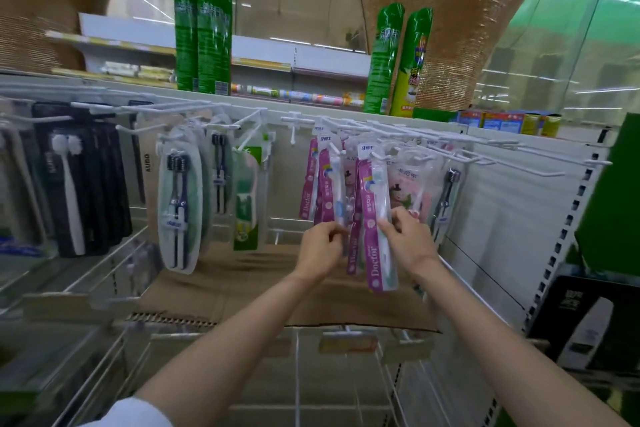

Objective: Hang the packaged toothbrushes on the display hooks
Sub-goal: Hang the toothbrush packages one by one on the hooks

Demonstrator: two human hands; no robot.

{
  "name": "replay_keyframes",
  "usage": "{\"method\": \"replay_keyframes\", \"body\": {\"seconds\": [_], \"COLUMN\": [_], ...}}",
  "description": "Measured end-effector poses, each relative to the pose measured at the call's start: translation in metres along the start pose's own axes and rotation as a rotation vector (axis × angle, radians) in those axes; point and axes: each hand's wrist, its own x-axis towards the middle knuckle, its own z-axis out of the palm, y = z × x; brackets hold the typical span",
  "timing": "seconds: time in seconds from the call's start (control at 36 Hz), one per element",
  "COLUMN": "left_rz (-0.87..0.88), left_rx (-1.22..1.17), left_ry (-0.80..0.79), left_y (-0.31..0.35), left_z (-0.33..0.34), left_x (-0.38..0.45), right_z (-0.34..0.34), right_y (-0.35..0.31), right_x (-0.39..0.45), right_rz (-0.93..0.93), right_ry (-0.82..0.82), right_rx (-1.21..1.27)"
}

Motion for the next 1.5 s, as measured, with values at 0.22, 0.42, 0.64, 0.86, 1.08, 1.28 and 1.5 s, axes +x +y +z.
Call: {"method": "replay_keyframes", "body": {"seconds": [0.22, 0.42, 0.64, 0.86, 1.08, 1.28, 1.5], "left_rz": [-0.206, -0.157, -0.093, -0.159, -0.047, 0.211, 0.09], "left_rx": [-0.138, 0.167, 0.11, 0.007, -0.005, 0.406, 0.411], "left_ry": [0.033, 0.091, 0.125, 0.067, 0.226, 0.338, 0.247], "left_y": [-0.005, -0.01, 0.003, 0.0, -0.002, 0.008, -0.01], "left_z": [-0.006, -0.005, -0.002, 0.005, 0.008, -0.012, -0.02], "left_x": [0.027, 0.063, 0.091, 0.098, 0.087, 0.089, 0.078], "right_z": [0.002, 0.0, -0.006, -0.006, -0.002, 0.003, 0.008], "right_y": [0.003, -0.001, -0.002, 0.0, 0.007, 0.01, 0.01], "right_x": [-0.001, -0.003, -0.001, 0.0, 0.001, 0.006, 0.007], "right_rz": [0.002, -0.001, 0.011, 0.0, -0.036, -0.048, -0.048], "right_ry": [-0.005, -0.017, -0.03, -0.064, -0.031, -0.04, -0.044], "right_rx": [0.034, 0.016, -0.01, 0.06, 0.065, 0.117, 0.126]}}
